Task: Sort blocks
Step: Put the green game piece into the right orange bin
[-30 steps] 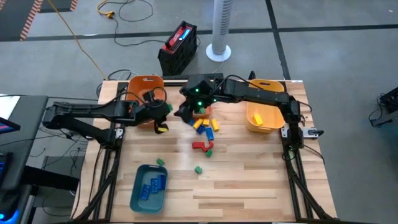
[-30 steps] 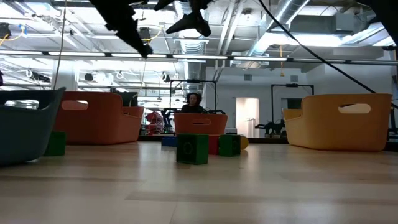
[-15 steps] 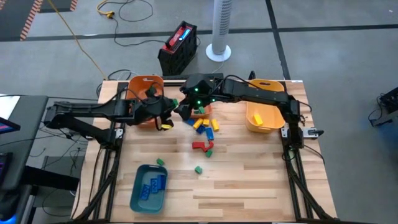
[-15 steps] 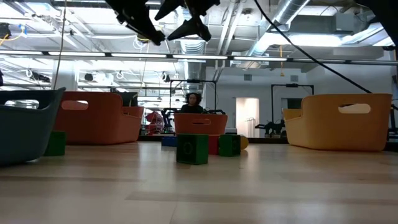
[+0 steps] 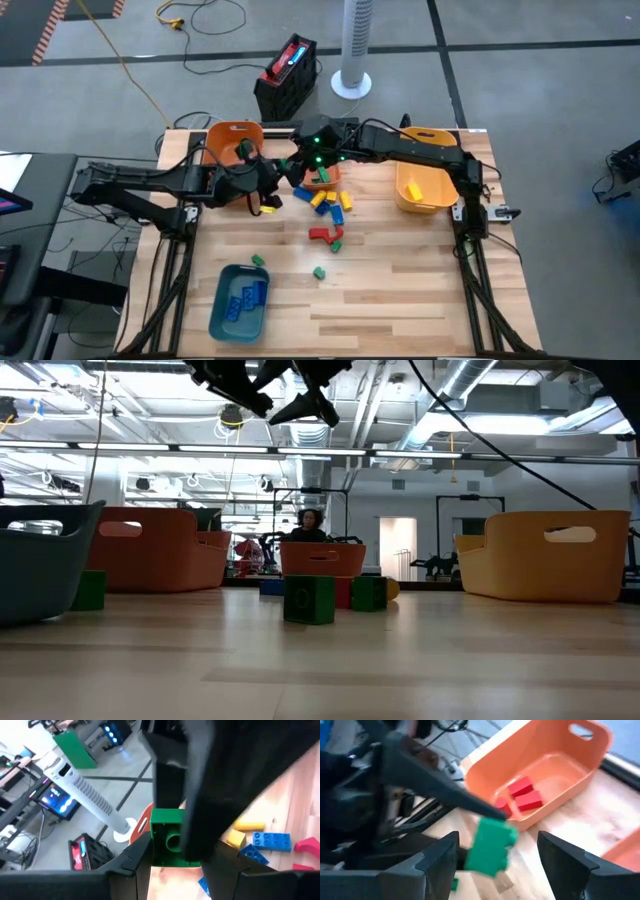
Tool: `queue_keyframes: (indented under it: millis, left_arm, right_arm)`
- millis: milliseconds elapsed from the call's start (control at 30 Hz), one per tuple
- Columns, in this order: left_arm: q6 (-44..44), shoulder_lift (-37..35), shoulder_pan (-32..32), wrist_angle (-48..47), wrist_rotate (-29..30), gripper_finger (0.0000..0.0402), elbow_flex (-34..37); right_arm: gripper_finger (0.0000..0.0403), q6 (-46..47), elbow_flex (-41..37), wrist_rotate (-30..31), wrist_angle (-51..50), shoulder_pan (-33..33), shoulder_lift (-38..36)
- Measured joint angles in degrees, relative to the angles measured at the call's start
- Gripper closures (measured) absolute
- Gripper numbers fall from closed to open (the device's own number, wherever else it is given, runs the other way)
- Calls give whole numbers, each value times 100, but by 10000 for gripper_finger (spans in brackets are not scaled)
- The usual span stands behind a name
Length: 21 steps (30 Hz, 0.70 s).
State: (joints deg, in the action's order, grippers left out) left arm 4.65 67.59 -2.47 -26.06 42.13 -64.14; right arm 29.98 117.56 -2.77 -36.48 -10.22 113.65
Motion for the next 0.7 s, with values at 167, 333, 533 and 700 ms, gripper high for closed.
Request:
queue_keyframes:
  millis: [167,333,533,700]
  left_arm:
    - [172,0,-107,185,78,267,0]
    - [388,0,-177,274,118,267,2]
    - [411,4,-195,310,93,267,7]
    - [411,4,-193,299,97,267,9]
  right_arm:
    - [122,2,0,75,-26,-11,0]
    - [146,1,0,73,-33,-2,0]
    - [233,-64,0,-32,-53,11,-2]
    - [307,-87,0,-30,-71,4,-2]
